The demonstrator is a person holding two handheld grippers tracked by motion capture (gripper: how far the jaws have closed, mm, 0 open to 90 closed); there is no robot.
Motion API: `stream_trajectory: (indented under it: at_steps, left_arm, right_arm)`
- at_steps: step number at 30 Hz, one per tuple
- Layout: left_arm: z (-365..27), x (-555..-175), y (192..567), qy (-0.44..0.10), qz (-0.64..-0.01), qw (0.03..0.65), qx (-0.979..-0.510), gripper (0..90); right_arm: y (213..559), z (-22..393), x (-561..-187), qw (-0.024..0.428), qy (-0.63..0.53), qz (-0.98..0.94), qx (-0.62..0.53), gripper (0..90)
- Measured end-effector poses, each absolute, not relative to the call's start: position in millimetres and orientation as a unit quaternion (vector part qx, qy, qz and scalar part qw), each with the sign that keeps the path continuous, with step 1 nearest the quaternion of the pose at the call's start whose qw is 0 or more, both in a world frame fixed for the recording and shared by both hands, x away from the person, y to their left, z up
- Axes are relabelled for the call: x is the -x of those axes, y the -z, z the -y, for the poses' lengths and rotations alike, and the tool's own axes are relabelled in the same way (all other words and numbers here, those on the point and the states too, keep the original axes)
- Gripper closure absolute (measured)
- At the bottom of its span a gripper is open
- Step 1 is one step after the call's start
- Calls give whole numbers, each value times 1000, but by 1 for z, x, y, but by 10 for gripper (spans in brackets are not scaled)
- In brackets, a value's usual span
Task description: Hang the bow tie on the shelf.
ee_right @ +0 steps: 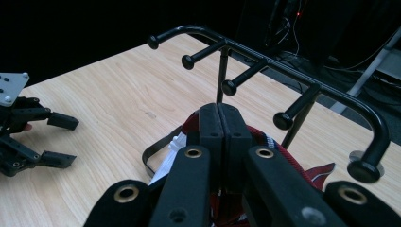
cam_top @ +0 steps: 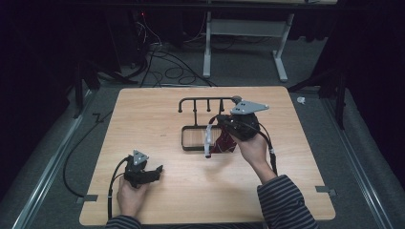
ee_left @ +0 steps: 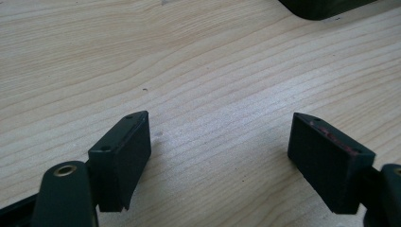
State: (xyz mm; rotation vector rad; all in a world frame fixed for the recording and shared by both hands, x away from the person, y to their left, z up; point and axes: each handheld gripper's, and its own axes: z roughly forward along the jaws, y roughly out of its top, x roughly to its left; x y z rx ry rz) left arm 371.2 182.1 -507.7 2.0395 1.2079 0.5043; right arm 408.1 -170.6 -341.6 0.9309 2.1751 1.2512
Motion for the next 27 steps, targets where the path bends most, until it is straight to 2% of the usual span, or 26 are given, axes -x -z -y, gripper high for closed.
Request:
stream_trajectory:
  at_steps: [27]
  left_arm:
    - [-182,-371,508,-194,-466,352,-788,223]
  right_arm:
    - [335,153,-436,233,-450,-785,-358,900]
